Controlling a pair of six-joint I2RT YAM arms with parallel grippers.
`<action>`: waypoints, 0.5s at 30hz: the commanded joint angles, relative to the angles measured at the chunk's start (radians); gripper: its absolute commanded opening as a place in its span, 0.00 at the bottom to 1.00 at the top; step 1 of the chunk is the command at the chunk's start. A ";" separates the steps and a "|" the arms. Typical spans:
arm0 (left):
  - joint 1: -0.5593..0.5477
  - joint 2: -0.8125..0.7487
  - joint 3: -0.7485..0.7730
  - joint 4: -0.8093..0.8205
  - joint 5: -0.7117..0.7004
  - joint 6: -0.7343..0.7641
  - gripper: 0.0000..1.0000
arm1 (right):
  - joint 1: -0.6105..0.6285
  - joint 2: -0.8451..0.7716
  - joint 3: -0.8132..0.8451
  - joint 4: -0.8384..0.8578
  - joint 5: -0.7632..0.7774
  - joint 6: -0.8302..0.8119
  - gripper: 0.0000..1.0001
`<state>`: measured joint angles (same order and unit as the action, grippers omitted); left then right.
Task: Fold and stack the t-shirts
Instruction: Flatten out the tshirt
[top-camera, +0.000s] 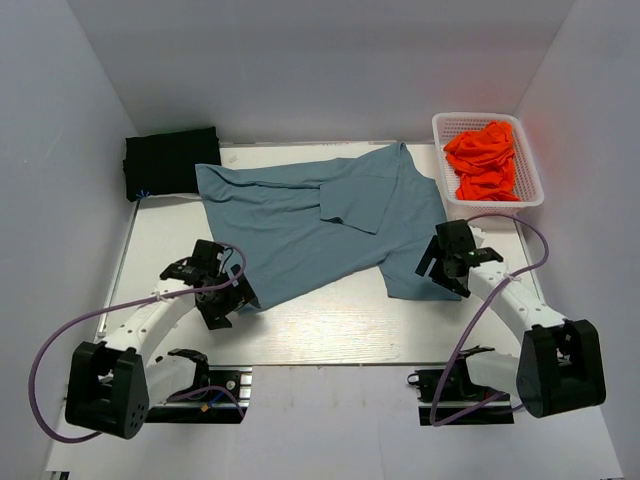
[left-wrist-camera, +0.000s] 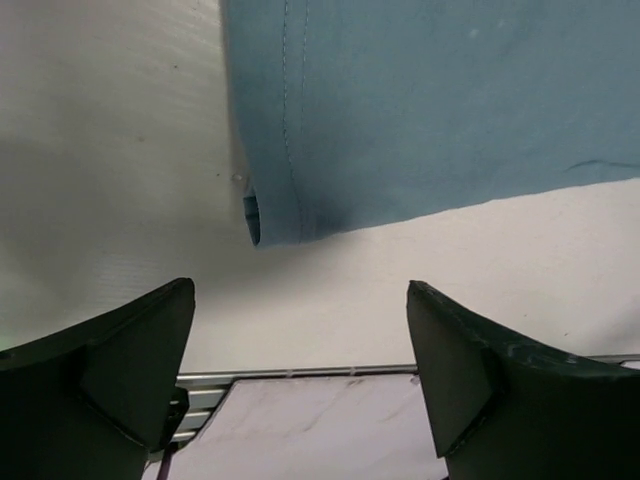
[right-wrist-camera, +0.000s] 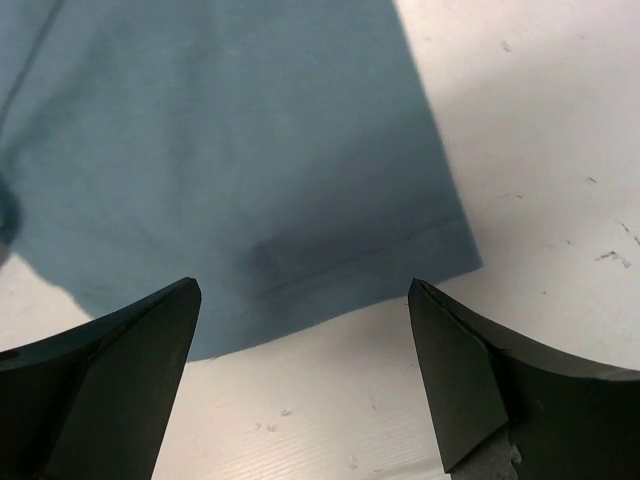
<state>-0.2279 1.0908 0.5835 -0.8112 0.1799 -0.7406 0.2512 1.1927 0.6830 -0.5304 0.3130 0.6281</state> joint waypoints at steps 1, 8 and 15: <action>-0.005 -0.002 -0.019 0.067 -0.025 -0.049 0.95 | -0.035 0.001 -0.017 0.015 0.040 0.067 0.90; -0.005 0.092 -0.010 0.087 -0.151 -0.111 0.74 | -0.112 -0.065 -0.029 -0.023 0.080 0.079 0.90; -0.005 0.110 -0.053 0.171 -0.111 -0.132 0.37 | -0.182 -0.053 -0.043 -0.042 0.061 0.068 0.90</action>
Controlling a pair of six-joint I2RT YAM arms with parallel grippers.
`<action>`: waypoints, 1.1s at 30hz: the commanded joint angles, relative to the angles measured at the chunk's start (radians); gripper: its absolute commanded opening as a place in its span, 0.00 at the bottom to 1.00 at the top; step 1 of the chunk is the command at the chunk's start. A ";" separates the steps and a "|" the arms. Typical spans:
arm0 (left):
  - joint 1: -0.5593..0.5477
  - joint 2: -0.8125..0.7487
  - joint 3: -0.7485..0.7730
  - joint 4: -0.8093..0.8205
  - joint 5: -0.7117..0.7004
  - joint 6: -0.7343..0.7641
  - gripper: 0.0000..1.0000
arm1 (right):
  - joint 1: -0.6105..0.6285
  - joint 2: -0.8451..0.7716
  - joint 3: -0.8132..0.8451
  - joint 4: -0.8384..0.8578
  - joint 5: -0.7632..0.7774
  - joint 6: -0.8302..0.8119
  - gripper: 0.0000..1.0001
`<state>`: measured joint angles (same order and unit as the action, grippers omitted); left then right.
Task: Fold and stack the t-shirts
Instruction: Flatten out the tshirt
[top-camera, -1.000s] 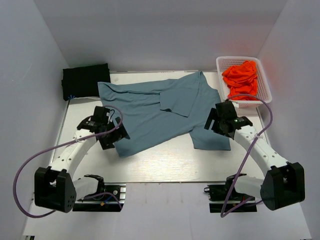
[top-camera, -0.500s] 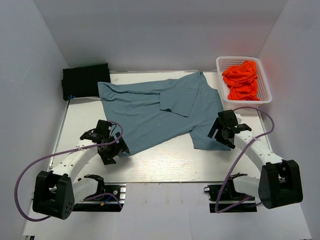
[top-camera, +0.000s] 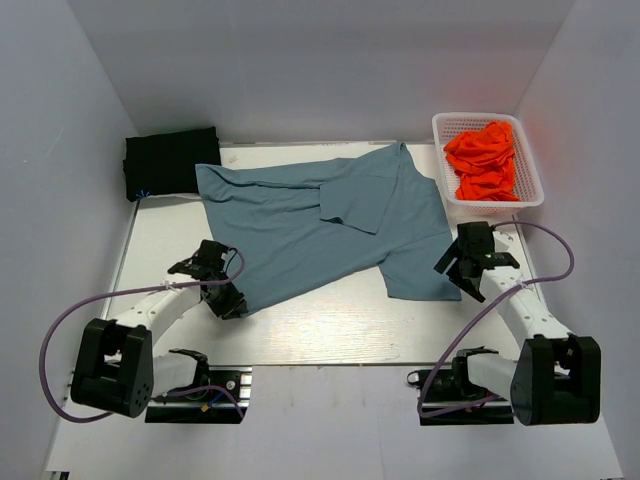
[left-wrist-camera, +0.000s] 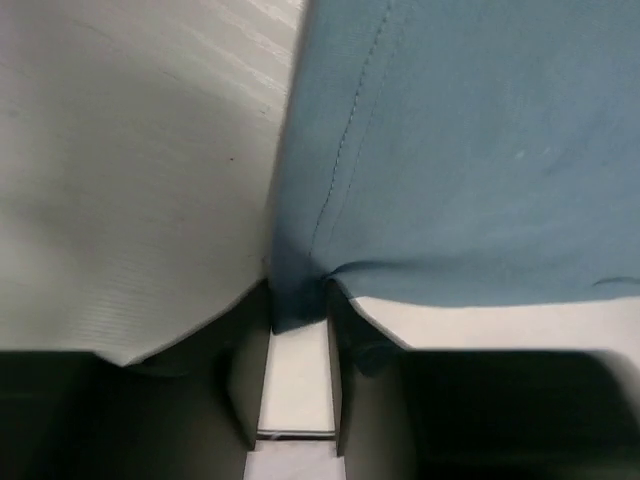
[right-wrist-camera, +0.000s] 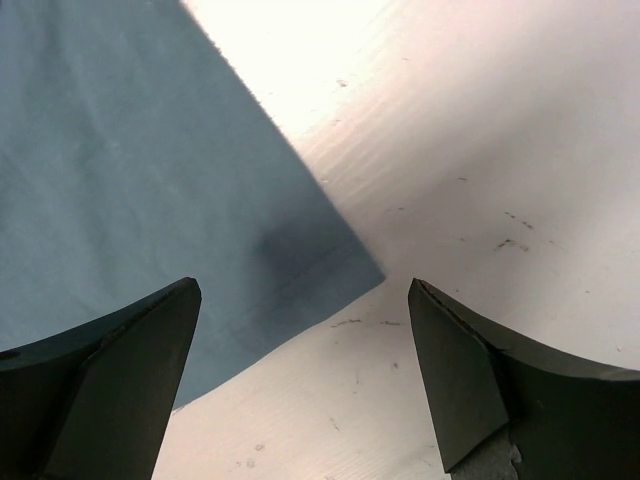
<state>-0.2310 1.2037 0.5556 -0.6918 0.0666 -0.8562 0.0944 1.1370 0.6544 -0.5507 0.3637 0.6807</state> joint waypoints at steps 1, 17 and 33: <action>-0.002 -0.003 -0.025 0.061 0.012 -0.003 0.27 | -0.031 0.006 -0.015 -0.017 -0.002 0.017 0.90; -0.002 -0.089 -0.020 0.083 0.030 0.025 0.00 | -0.125 0.105 -0.090 0.060 -0.195 0.002 0.81; -0.002 -0.098 -0.011 0.064 0.006 0.025 0.00 | -0.119 0.175 -0.134 0.304 -0.339 -0.116 0.21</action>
<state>-0.2314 1.1366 0.5114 -0.6159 0.1059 -0.8387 -0.0265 1.2865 0.5682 -0.2920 0.1352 0.5949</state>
